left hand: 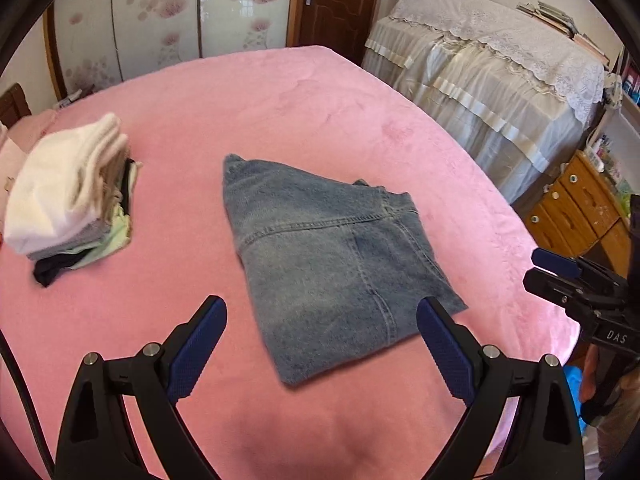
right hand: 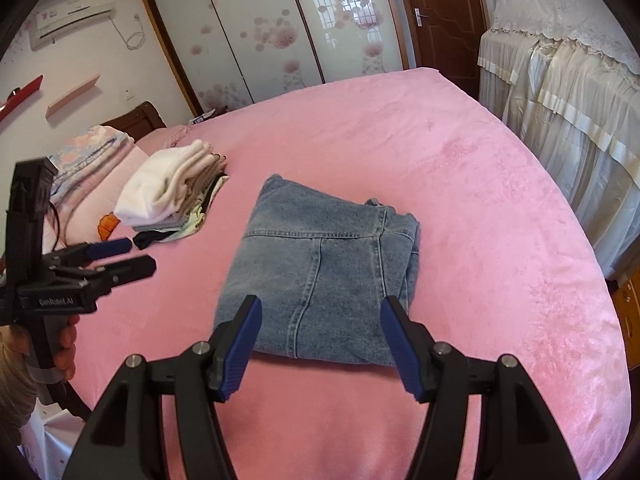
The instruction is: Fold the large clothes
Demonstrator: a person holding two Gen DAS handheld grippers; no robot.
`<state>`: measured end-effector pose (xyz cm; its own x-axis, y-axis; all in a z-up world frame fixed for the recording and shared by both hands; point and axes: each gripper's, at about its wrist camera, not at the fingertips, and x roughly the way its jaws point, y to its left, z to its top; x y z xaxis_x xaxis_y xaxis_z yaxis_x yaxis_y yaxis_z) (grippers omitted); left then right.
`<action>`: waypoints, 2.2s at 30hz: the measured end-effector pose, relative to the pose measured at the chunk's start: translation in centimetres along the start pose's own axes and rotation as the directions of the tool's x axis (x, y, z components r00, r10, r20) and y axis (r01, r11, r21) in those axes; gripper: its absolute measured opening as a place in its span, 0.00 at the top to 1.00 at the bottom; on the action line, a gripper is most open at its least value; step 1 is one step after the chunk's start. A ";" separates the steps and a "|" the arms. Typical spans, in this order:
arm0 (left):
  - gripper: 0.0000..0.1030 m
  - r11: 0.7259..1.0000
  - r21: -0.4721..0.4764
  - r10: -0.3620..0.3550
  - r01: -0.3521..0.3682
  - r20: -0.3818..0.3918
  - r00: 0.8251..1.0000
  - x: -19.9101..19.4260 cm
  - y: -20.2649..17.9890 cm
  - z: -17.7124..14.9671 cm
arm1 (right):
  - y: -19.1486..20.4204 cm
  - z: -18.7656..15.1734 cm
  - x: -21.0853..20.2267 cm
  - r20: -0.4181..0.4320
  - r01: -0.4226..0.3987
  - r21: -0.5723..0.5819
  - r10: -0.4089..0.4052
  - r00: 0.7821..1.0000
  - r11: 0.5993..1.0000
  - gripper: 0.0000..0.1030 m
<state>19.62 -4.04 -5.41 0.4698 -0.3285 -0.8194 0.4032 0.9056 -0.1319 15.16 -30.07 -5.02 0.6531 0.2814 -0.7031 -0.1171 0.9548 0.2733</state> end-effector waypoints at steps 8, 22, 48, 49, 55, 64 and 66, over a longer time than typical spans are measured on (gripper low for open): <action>0.08 0.977 -0.119 -0.196 0.177 -0.165 0.967 6.8 2.2 -0.9 | -4.0 1.2 5.5 -0.120 -0.008 0.100 0.020 0.993 0.995 0.30; 0.08 0.940 -0.293 -0.250 0.172 -0.256 0.934 20.3 8.0 -2.1 | -10.8 -0.6 19.3 -0.306 -0.084 0.278 0.171 0.937 0.957 0.29; 0.00 0.908 -0.309 -0.357 0.284 -0.214 0.909 24.8 9.1 -2.9 | -14.3 -1.0 21.4 -0.289 -0.200 0.261 0.275 0.917 0.944 0.24; 0.00 0.907 -0.310 -0.357 0.283 -0.211 0.910 24.8 9.1 -2.9 | -14.3 -0.8 22.0 -0.273 -0.229 0.284 0.308 0.912 0.931 0.22; 0.00 0.911 -0.307 -0.349 0.274 -0.223 0.910 24.9 8.9 -2.9 | -12.8 -0.5 24.3 -0.256 -0.314 0.274 0.384 0.887 0.909 0.00; 0.00 0.907 -0.316 -0.354 0.277 -0.219 0.909 25.1 8.9 -2.8 | -11.2 -1.5 23.3 -0.376 -0.274 0.175 0.321 0.869 0.946 0.00; 0.00 0.907 -0.316 -0.356 0.279 -0.218 0.909 25.1 9.1 -3.0 | -11.8 -1.8 23.0 -0.355 -0.284 0.203 0.341 0.871 0.937 0.00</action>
<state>32.71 -3.27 -28.80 0.1122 -0.5621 -0.8194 0.2482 0.8143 -0.5247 30.21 -34.73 -25.64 0.2631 0.6043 -0.7521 -0.1432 0.7954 0.5889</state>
